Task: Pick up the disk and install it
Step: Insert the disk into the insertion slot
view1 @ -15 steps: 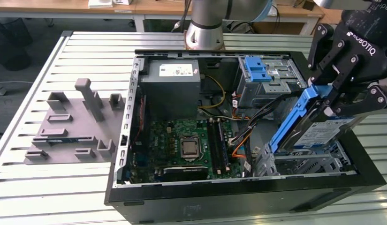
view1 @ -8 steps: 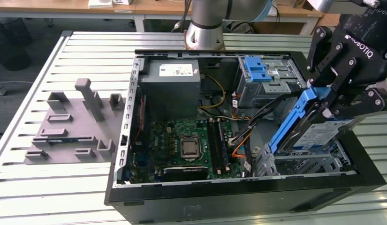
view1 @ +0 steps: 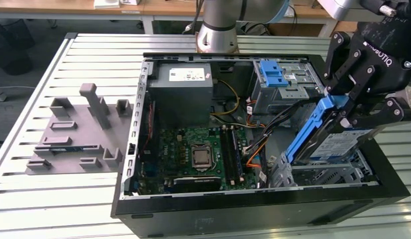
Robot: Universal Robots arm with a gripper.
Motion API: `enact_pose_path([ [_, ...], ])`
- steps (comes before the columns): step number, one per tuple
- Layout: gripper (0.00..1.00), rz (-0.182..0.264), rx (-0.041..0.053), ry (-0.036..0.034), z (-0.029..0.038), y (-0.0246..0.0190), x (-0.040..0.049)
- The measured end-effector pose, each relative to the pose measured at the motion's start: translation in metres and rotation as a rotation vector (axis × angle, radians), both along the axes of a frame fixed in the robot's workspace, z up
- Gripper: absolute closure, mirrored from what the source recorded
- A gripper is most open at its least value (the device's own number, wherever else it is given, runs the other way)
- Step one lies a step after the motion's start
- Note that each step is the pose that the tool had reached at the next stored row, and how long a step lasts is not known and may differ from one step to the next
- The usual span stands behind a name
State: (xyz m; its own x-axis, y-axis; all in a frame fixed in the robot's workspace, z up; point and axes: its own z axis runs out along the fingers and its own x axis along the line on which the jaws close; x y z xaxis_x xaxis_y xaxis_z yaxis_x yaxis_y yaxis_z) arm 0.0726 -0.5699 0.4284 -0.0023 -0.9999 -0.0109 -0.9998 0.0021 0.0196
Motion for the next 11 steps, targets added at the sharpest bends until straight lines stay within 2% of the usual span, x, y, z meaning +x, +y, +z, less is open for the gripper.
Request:
enact_pose_path([
  [11,0.64,0.000,0.0000,0.0000,-0.0072,0.0000,0.0003],
])
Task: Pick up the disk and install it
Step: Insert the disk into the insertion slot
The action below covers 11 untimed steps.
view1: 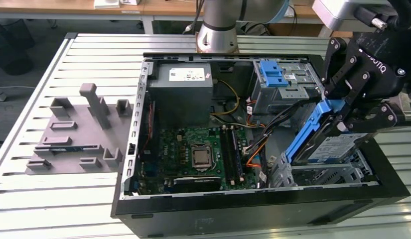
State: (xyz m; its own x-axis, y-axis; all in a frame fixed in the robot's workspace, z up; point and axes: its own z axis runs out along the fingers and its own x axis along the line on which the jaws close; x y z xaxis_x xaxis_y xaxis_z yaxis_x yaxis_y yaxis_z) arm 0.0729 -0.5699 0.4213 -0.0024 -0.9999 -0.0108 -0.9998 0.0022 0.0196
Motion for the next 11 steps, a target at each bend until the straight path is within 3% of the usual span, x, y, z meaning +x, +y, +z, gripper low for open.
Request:
enact_pose_path([
  [11,0.64,0.000,0.0006,-0.0001,-0.0024,0.0000,0.0004],
])
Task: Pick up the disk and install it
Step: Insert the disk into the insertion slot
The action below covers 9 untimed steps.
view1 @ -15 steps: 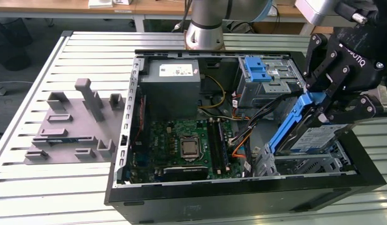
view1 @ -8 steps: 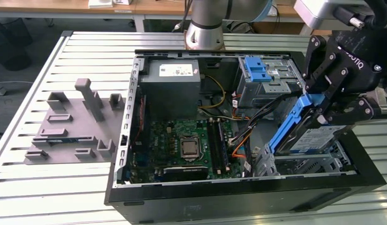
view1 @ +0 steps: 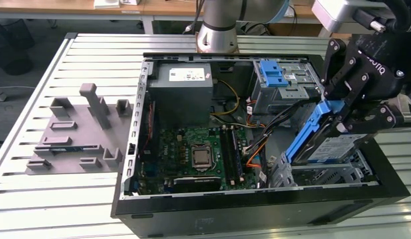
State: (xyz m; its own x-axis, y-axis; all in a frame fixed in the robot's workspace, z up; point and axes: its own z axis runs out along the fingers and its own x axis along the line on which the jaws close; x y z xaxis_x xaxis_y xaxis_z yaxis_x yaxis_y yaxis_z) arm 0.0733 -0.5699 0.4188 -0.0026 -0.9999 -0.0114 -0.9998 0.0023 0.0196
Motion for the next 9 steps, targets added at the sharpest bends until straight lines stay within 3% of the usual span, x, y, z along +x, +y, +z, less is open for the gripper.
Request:
enact_pose_path([
  [9,0.64,0.000,-0.0003,0.0001,-0.0058,0.0000,0.0000],
])
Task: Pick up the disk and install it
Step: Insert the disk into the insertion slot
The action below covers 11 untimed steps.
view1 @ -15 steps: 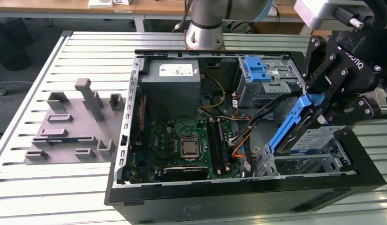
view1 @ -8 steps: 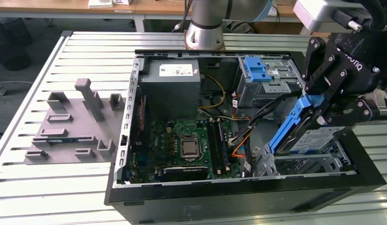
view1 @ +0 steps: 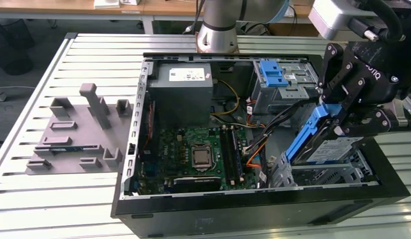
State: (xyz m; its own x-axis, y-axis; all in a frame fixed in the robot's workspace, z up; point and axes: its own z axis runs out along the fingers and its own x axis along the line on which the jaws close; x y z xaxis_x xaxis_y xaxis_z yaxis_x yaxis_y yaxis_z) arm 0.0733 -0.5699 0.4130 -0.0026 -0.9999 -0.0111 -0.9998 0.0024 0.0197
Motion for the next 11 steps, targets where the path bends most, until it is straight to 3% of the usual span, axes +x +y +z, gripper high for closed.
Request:
enact_pose_path([
  [4,0.62,0.000,0.0003,0.0000,-0.0012,0.0000,0.0000],
  [5,0.56,0.000,0.0003,-0.0001,-0.0020,0.0000,0.0000],
  [11,0.56,0.000,0.0002,0.0000,-0.0119,0.0000,0.0004],
])
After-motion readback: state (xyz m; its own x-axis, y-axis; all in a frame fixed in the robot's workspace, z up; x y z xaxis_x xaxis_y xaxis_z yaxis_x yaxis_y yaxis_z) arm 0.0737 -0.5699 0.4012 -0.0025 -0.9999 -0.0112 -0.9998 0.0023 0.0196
